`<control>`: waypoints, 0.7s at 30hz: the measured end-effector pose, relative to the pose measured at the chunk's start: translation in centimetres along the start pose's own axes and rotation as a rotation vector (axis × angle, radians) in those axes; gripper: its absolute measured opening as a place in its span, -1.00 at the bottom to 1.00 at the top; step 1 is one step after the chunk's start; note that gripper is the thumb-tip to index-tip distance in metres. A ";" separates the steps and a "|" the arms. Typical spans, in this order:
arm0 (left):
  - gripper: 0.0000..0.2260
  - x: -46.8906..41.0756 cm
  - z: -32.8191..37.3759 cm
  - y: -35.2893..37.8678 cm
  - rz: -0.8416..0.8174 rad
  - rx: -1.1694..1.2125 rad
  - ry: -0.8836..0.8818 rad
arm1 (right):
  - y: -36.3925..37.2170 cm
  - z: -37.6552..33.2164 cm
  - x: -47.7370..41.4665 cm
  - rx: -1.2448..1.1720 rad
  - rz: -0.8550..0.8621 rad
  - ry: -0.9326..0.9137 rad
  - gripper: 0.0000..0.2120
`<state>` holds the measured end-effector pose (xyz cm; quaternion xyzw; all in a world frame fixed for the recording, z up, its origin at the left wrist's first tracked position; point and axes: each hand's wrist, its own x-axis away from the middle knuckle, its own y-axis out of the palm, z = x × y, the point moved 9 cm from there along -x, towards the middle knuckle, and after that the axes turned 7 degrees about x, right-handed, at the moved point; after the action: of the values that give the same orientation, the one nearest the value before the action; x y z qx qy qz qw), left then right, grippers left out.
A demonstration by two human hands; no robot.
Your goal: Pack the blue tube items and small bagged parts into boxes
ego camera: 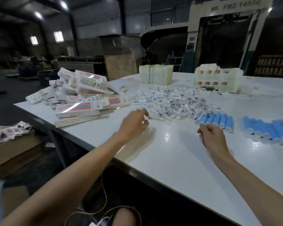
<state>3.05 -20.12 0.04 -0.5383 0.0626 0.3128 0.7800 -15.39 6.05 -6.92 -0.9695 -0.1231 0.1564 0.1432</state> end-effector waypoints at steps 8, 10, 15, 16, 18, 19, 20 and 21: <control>-0.41 -1.8 -13.8 -10.7 0.128 -0.632 -0.194 | 1.2 -1.1 0.1 -0.032 -0.079 -0.085 -0.66; -0.26 -1.8 -16.6 -11.8 0.071 -0.707 -0.269 | 1.4 -1.3 0.1 -0.021 -0.093 -0.095 -0.67; -0.19 -1.1 -19.9 -12.3 -0.063 -0.781 -0.362 | 1.6 -1.4 0.1 -0.024 -0.133 -0.101 -0.67; -0.23 -1.0 -20.0 -12.2 -0.076 -0.791 -0.354 | 1.7 -1.4 0.1 -0.029 -0.139 -0.100 -0.67; -0.32 -1.0 -19.8 -12.1 -0.080 -0.804 -0.329 | 1.7 -1.5 0.2 -0.035 -0.141 -0.100 -0.67; -0.35 -1.0 -19.6 -12.2 -0.076 -0.813 -0.319 | 1.7 -1.5 0.3 -0.035 -0.140 -0.101 -0.68; -0.36 -1.0 -19.3 -12.2 -0.069 -0.824 -0.309 | 1.7 -1.6 0.4 -0.033 -0.141 -0.101 -0.68; -0.34 -1.1 -19.0 -12.4 -0.058 -0.832 -0.300 | 1.7 -1.7 0.5 -0.032 -0.144 -0.100 -0.69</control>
<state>13.63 -40.05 2.56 -0.7566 -0.1975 0.3641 0.5059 -14.06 4.21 -6.01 -0.9512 -0.2020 0.1922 0.1321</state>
